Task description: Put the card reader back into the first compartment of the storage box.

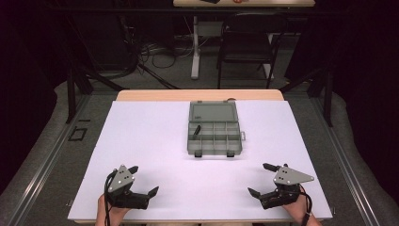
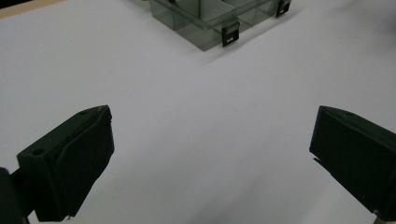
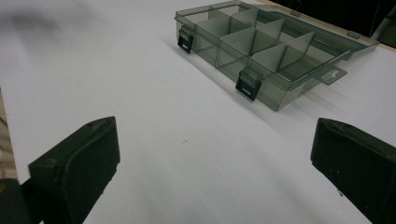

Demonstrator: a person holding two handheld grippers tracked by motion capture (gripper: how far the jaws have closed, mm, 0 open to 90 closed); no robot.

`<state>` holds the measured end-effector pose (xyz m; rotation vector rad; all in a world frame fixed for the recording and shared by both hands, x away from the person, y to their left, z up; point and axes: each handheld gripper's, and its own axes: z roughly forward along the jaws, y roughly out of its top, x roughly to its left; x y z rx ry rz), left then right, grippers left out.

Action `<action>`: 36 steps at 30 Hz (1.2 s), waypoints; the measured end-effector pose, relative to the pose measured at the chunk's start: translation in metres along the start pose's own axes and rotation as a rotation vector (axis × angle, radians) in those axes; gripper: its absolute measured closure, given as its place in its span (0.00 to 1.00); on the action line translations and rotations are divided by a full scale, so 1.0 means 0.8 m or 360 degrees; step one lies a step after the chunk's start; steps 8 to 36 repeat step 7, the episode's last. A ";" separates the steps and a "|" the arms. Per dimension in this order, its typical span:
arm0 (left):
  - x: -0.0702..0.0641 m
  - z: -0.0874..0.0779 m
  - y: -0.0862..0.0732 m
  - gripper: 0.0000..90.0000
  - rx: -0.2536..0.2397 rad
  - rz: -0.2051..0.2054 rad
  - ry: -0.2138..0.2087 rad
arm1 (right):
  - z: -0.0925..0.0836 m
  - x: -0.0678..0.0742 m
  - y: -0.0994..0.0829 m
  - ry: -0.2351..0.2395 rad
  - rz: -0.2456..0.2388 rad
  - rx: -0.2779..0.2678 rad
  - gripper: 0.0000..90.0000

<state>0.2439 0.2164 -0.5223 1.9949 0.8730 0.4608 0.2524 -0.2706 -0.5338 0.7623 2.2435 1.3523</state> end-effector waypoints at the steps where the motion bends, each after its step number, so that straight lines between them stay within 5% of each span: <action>1: 0.000 0.000 -0.001 0.00 -0.0001 0.0000 -0.0001 | 0.000 0.000 0.000 0.0001 0.0002 0.0001 0.01; 36: 0.003 0.002 -0.003 0.00 0.0007 0.0000 -0.0004 | -0.002 0.001 0.001 -0.0001 -0.0008 -0.0007 0.01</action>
